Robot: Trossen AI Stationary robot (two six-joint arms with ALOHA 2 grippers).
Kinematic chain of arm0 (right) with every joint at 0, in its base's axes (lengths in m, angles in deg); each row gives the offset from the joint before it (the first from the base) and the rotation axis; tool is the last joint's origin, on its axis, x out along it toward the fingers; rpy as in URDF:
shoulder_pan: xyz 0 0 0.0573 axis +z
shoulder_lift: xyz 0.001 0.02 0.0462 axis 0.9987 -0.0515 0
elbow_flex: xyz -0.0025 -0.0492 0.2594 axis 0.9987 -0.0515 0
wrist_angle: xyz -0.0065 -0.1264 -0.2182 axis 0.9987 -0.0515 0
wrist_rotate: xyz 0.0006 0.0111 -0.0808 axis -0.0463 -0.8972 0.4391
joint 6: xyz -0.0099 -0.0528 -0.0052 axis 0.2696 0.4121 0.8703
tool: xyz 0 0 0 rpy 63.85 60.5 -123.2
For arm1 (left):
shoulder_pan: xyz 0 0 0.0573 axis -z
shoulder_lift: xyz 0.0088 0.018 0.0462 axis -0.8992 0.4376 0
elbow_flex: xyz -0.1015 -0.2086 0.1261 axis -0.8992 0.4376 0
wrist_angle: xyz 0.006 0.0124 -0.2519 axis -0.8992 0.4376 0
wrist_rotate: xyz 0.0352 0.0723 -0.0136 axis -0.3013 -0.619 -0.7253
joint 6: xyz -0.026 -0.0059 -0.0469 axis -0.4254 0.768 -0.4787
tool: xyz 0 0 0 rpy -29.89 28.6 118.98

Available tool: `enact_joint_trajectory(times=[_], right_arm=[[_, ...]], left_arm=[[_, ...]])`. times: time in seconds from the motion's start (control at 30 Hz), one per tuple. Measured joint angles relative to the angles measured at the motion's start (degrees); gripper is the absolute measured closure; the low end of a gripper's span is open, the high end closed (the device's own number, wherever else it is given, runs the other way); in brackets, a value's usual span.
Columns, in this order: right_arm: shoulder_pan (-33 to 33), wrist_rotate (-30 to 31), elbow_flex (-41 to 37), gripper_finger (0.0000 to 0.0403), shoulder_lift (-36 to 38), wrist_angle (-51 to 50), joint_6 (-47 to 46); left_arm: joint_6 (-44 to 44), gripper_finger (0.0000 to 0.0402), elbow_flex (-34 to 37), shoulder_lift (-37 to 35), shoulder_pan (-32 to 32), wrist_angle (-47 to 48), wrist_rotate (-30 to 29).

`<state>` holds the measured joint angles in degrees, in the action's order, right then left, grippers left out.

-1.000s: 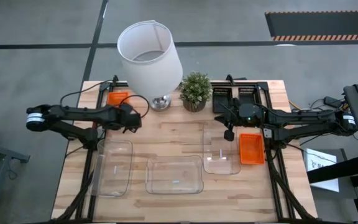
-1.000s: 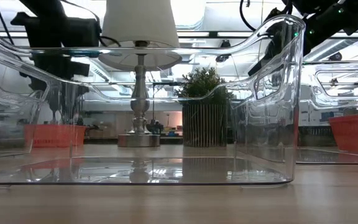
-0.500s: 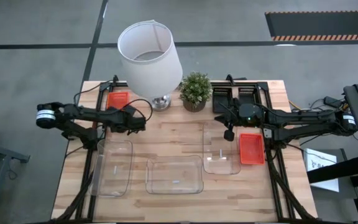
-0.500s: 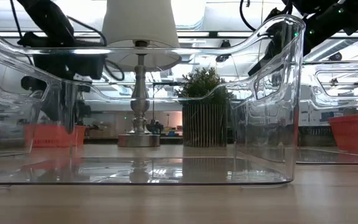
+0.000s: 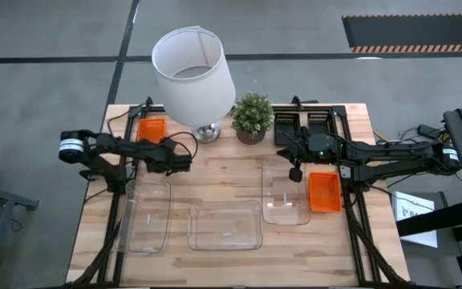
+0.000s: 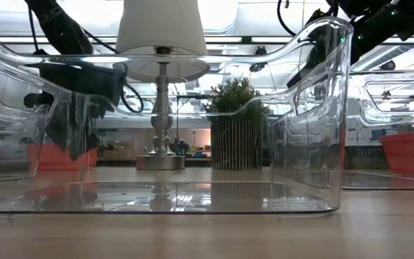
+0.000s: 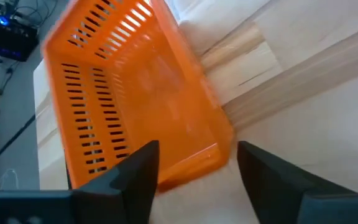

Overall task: Stack baskets by color
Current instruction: Stack the left orange bin on the orange bins

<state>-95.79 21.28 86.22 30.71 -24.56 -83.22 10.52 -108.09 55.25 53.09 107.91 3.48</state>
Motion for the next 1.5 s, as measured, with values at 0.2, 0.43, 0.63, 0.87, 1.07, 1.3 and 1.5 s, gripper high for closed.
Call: enact_joint_trajectory(times=[0.2,0.43,0.63,0.87,1.07,1.3,1.5], right_arm=[[0.0,0.0,0.0,0.0394,0.0,0.0,0.0],[0.0,0.0,0.0,0.0394,0.0,0.0,0.0],[0.0,0.0,0.0,0.0394,0.0,0.0,0.0],[0.0,0.0,0.0,0.0394,0.0,0.0,0.0],[0.0,0.0,0.0,0.0394,0.0,0.0,0.0],[0.0,0.1,0.0,0.0394,0.0,0.0,0.0],[0.0,0.1,0.0,0.0394,0.0,0.0,0.0]], left_arm=[[0.1,0.0275,0.0,1.9,0.0,-0.8,0.1],[3.4,0.0348,0.0,1.6,0.0,-0.9,0.5],[5.0,0.039,-0.6,-0.3,0.0,-0.1,0.7],[5.0,0.0394,-3.4,-5.3,0.1,7.5,0.5],[8.0,0.0395,-8.6,-10.2,0.9,14.6,4.4],[14.2,0.0398,-15.7,-13.9,2.1,18.7,16.0],[17.0,0.04,-23.7,-14.6,4.8,21.7,21.9]])
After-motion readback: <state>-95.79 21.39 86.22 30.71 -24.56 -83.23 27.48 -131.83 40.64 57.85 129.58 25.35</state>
